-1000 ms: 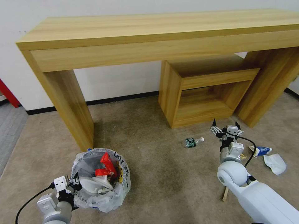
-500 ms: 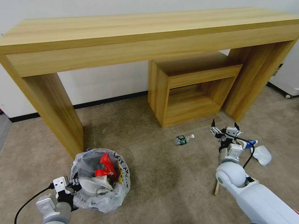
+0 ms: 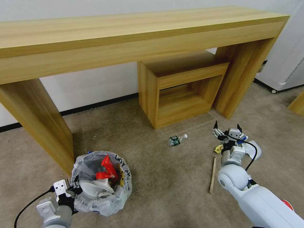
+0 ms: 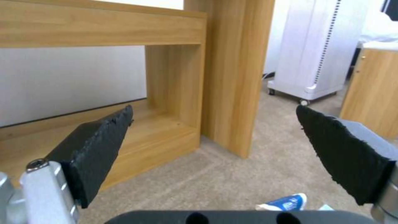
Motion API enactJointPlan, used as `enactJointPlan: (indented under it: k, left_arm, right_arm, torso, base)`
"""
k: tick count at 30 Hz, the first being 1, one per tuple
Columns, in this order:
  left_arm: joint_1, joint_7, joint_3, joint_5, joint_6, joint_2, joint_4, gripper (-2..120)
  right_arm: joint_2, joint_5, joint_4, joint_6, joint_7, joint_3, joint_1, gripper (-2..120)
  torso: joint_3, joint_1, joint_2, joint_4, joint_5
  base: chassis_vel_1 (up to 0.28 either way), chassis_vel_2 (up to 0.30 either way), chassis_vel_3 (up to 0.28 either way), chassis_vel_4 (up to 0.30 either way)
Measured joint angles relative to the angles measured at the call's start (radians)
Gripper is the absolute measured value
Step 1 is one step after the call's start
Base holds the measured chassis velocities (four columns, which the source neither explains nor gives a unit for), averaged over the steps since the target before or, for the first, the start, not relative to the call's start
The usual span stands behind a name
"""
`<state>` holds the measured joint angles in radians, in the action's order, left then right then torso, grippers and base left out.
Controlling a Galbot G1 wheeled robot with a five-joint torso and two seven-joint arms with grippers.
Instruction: Pick up the trash bin and place the garbage on the floor into it.
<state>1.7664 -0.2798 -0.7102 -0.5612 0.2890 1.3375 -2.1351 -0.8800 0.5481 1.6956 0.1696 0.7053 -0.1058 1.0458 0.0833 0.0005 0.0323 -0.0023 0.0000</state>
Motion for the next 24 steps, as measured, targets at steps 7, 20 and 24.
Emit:
enactJointPlan:
  k: [7,20,24]
  left_arm:
    - [0.003,0.000,0.000,0.002,-0.001,0.003,0.001,0]
    - [0.009,0.000,-0.002,0.006,-0.003,0.008,-0.001,0]
    - [0.010,0.000,-0.003,0.008,-0.004,0.010,-0.001,0]
  right_arm:
    - [-0.002,-0.003,-0.005,0.005,-0.005,0.000,0.002,100]
    - [-0.005,-0.004,-0.007,0.010,-0.006,0.001,-0.002,100]
    - [-0.008,-0.005,-0.009,0.012,-0.008,0.003,-0.002,100]
  torso:
    - [0.000,0.000,0.000,0.0000,0.0000]
    - [0.000,0.000,0.000,0.0000,0.0000]
    - [0.000,0.000,0.000,0.0000,0.0000]
  base:
    - [-0.012,-0.014,-0.022,-0.014]
    - [-0.025,-0.032,-0.023,-0.026]
    - [0.000,0.000,0.000,0.000]
